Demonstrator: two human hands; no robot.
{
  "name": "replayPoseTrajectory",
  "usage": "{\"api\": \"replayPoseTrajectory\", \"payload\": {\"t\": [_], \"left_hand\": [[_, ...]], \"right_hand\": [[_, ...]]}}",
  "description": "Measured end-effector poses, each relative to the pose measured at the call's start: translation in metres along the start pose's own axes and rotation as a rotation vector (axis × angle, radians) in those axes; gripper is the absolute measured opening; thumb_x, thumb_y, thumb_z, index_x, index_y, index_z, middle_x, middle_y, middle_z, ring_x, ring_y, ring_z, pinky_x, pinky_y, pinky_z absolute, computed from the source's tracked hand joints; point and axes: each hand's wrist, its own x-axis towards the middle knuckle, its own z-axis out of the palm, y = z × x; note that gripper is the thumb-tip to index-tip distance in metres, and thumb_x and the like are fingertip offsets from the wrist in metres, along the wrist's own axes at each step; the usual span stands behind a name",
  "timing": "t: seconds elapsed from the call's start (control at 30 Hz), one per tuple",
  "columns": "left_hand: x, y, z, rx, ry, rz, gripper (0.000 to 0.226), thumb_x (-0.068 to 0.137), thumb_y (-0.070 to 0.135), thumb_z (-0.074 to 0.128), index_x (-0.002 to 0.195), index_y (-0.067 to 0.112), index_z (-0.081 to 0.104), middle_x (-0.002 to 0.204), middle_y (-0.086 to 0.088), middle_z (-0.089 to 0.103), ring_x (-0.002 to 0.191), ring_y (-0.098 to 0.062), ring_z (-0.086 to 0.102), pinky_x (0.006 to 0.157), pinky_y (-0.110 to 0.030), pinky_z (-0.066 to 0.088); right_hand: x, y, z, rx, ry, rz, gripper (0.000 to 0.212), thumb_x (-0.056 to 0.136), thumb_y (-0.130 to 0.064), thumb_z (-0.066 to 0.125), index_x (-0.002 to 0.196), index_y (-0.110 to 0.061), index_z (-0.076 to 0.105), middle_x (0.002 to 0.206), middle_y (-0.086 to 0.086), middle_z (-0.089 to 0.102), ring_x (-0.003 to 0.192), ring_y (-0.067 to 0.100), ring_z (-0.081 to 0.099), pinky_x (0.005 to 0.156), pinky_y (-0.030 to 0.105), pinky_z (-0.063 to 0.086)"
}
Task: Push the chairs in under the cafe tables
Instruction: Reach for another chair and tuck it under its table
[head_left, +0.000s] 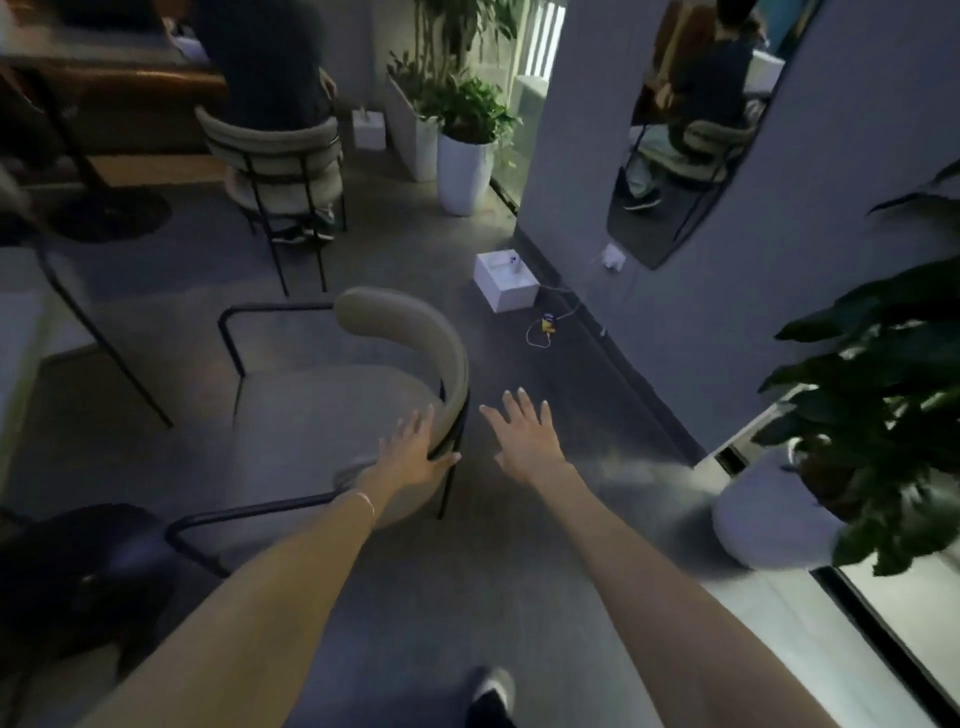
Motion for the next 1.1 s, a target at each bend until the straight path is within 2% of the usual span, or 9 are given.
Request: {"api": "replayPoseTrajectory", "payload": {"t": [0.2, 0.4, 0.6, 0.73, 0.9, 1.0, 1.1], "left_hand": [[0.072, 0.023, 0.022, -0.162, 0.074, -0.221, 0.08, 0.093, 0.053, 0.042, 0.154, 0.02, 0.002, 0.162, -0.01, 0.014, 0.149, -0.033, 0.013, 0.12, -0.051, 0.013], [0.16, 0.031, 0.024, -0.29, 0.061, -0.374, 0.073, 0.095, 0.048, 0.042, 0.153, 0.017, 0.01, 0.159, -0.012, 0.023, 0.143, -0.036, 0.029, 0.116, -0.052, 0.024], [0.204, 0.043, 0.022, -0.401, 0.016, -0.495, 0.071, 0.095, 0.047, 0.042, 0.153, 0.019, 0.011, 0.157, -0.012, 0.027, 0.14, -0.034, 0.036, 0.115, -0.053, 0.025], [0.22, 0.043, 0.032, -0.383, -0.016, -0.63, 0.067, 0.096, 0.045, 0.04, 0.153, 0.024, 0.011, 0.157, -0.008, 0.028, 0.139, -0.032, 0.037, 0.115, -0.052, 0.026], [0.231, 0.048, 0.031, -0.312, -0.024, -0.738, 0.067, 0.095, 0.046, 0.041, 0.152, 0.027, 0.014, 0.153, -0.008, 0.037, 0.135, -0.033, 0.043, 0.108, -0.049, 0.034], [0.232, 0.052, 0.029, -0.302, 0.018, -0.747, 0.066, 0.094, 0.043, 0.045, 0.152, 0.027, 0.018, 0.151, -0.01, 0.039, 0.135, -0.034, 0.043, 0.108, -0.05, 0.034], [0.232, 0.056, 0.029, -0.328, 0.037, -0.779, 0.061, 0.092, 0.039, 0.045, 0.149, 0.028, 0.023, 0.147, -0.008, 0.045, 0.13, -0.035, 0.048, 0.102, -0.053, 0.038]], "right_hand": [[0.114, 0.065, -0.007, -0.104, -0.068, -0.212, 0.064, 0.097, -0.016, 0.05, 0.152, -0.019, 0.018, 0.162, 0.017, 0.007, 0.15, 0.036, -0.002, 0.119, 0.057, 0.007], [0.216, 0.071, -0.001, -0.227, -0.071, -0.481, 0.061, 0.099, -0.015, 0.046, 0.153, -0.015, 0.018, 0.162, 0.017, 0.01, 0.15, 0.035, -0.001, 0.119, 0.056, 0.005], [0.287, 0.081, 0.001, -0.383, -0.135, -0.741, 0.051, 0.101, -0.018, 0.042, 0.15, -0.018, 0.028, 0.161, 0.023, 0.008, 0.15, 0.035, 0.0, 0.12, 0.054, 0.005], [0.331, 0.082, 0.011, -0.484, -0.17, -0.915, 0.048, 0.101, -0.015, 0.04, 0.148, -0.016, 0.031, 0.16, 0.023, 0.009, 0.15, 0.035, 0.004, 0.12, 0.053, 0.005], [0.375, 0.067, 0.023, -0.681, -0.203, -1.245, 0.046, 0.104, -0.014, 0.029, 0.149, -0.018, 0.028, 0.158, 0.023, 0.02, 0.149, 0.036, 0.011, 0.122, 0.051, 0.002], [0.388, 0.066, 0.025, -0.776, -0.159, -1.396, 0.048, 0.103, -0.013, 0.029, 0.15, -0.021, 0.023, 0.152, 0.021, 0.032, 0.146, 0.039, 0.016, 0.12, 0.055, 0.001], [0.397, 0.067, 0.021, -0.825, -0.141, -1.495, 0.051, 0.102, -0.011, 0.031, 0.15, -0.022, 0.022, 0.146, 0.019, 0.038, 0.143, 0.04, 0.024, 0.115, 0.067, 0.003]]}}
